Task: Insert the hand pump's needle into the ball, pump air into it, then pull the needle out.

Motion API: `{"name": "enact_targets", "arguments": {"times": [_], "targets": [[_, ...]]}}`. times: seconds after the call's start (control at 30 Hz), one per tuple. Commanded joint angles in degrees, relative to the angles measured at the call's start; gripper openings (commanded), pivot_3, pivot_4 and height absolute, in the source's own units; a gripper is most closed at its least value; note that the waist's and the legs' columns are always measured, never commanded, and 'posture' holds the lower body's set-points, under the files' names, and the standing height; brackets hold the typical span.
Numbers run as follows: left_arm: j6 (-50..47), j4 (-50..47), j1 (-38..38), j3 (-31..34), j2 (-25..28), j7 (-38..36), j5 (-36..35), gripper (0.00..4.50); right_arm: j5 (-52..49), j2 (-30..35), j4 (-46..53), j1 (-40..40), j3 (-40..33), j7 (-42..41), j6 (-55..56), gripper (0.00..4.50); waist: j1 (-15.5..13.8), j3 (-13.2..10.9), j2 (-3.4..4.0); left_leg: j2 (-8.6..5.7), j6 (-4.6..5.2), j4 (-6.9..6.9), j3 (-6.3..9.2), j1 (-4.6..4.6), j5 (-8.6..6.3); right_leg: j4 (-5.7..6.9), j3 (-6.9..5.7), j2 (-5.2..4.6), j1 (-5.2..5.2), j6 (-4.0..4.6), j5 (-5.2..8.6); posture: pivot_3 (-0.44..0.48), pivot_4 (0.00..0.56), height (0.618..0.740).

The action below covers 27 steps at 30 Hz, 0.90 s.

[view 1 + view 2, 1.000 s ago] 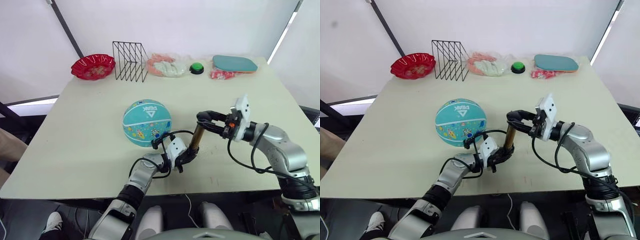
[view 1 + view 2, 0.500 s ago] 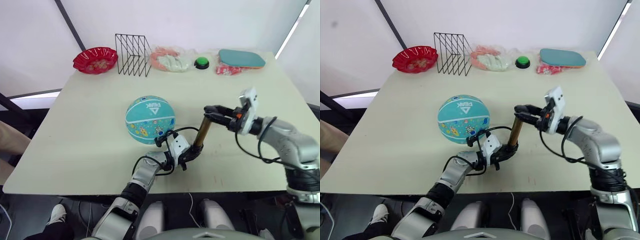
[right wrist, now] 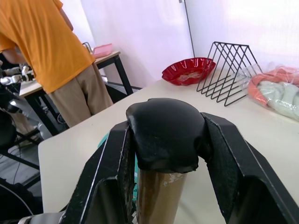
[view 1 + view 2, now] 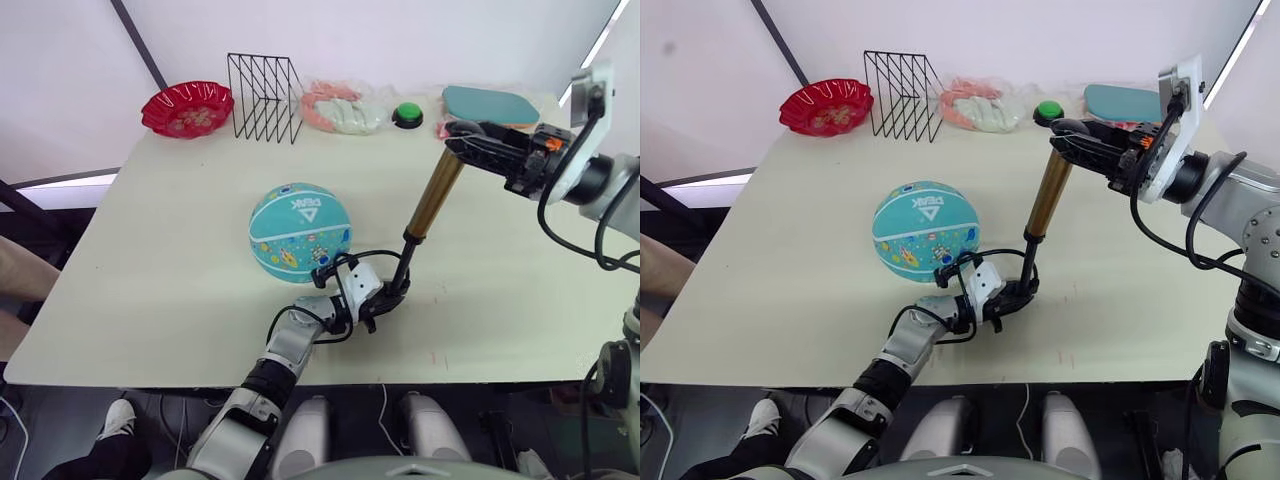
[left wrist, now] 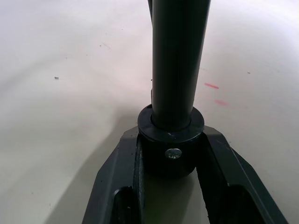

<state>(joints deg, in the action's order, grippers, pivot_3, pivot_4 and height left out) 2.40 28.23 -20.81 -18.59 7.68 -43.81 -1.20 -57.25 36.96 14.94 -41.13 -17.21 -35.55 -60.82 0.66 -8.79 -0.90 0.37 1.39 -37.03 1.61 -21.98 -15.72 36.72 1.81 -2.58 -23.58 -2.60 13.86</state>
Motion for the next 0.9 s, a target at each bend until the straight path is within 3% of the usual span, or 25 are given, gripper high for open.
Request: {"name": "enact_targets", "arguments": {"times": [0.03,0.13,0.37,0.63,0.8,0.9], "targets": [[-4.12,6.16,2.95,-0.26,1.81,1.41,2.34,1.04,1.41,0.4,4.56,3.14,2.55,-3.85,4.51,1.59,0.02,0.04,-0.01,0.0,0.07,-0.03,-0.01,0.03,-0.04,0.0,0.0,0.0,0.05,0.0,0.0,0.0,0.15,0.74],[-4.29,6.09,2.76,-0.04,1.98,1.42,2.23,1.04,8.77,0.87,4.6,9.79,10.08,-7.51,9.8,1.58,0.22,0.33,-0.16,0.0,0.16,-0.04,-0.1,0.18,-0.09,0.01,0.08,0.0,0.15,-0.02,0.01,0.0,0.15,0.74],[-4.64,5.49,2.93,0.03,2.14,1.56,2.25,1.04,17.57,-0.85,1.17,16.07,18.62,-11.66,18.07,1.58,1.02,0.55,-0.32,0.02,0.22,-0.04,-0.29,0.86,-0.13,0.01,0.34,0.1,0.67,-0.07,0.05,0.0,0.15,0.74],[-4.3,6.05,2.85,-0.09,1.87,1.61,2.43,1.04,31.63,-6.93,-14.36,22.03,31.39,-15.53,29.72,1.58,1.62,1.42,-0.65,0.05,0.23,-0.01,-0.18,1.22,-0.15,0.0,0.27,0.11,1.02,-0.11,0.1,0.0,0.15,0.74],[-3.91,6.53,2.93,-0.19,1.73,1.69,2.51,1.04,35.47,-8.89,-19.33,22.07,33.8,-18.56,33.81,1.58,1.74,1.85,-0.58,0.26,0.22,0.02,-0.05,1.67,-0.15,-0.05,0.18,0.34,1.5,-0.23,0.27,0.0,0.15,0.74],[-3.99,6.5,3.04,-0.06,1.68,1.86,2.43,1.04,32.92,-7.65,-15.77,19.3,29.73,-19.52,32.47,1.58,1.75,1.82,-0.52,0.38,0.21,0.32,-0.01,2.25,-0.16,-0.12,0.15,0.33,2.01,0.06,0.48,0.0,0.15,0.74]]}}
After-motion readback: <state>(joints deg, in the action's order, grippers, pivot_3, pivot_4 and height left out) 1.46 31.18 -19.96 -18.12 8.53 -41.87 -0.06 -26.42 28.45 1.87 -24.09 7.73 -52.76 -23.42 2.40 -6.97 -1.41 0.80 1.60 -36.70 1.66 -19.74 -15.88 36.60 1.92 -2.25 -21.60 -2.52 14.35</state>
